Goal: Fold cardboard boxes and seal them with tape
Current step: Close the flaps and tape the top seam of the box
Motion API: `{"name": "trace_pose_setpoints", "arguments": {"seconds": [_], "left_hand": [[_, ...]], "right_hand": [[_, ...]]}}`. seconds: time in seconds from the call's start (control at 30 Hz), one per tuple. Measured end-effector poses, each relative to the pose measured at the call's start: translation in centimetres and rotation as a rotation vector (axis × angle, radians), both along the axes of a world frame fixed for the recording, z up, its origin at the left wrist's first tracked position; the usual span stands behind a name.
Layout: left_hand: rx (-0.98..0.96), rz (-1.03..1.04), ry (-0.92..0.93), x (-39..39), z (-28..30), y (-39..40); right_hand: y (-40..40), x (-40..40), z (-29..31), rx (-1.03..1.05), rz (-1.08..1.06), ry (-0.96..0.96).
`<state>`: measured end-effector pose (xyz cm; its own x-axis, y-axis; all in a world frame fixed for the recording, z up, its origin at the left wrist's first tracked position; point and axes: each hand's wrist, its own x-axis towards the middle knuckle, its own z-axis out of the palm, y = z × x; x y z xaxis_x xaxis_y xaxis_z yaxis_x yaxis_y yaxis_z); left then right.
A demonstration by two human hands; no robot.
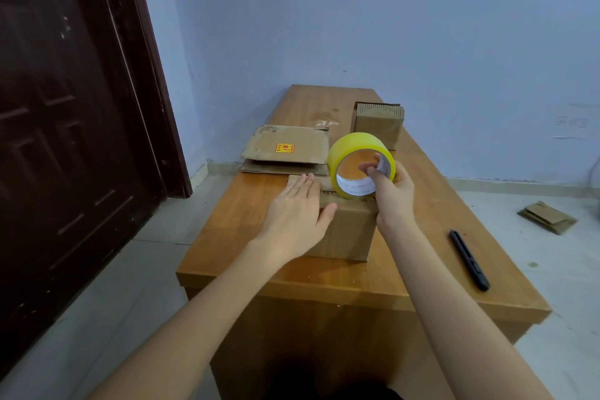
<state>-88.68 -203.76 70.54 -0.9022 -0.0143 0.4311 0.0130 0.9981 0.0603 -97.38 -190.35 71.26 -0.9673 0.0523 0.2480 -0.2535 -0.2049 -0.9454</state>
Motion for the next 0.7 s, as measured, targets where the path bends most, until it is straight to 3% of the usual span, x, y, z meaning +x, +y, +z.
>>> {"name": "trace_pose_setpoints", "arguments": {"seconds": [0.1,0.43,0.7], "left_hand": [[0.125,0.026,-0.007,-0.1,1.0,1.2],[0.127,0.07,0.062,0.2,-0.1,3.2],[0.091,0.089,0.02,0.4,-0.5,3.1]], "right_hand": [[-0.1,0.1,0.1,0.0,-0.006,-0.016],[-0.3,0.1,0.1,0.003,-0.002,0.01],[0.6,-0.8,0.1,0.518,0.017,0.089]]}}
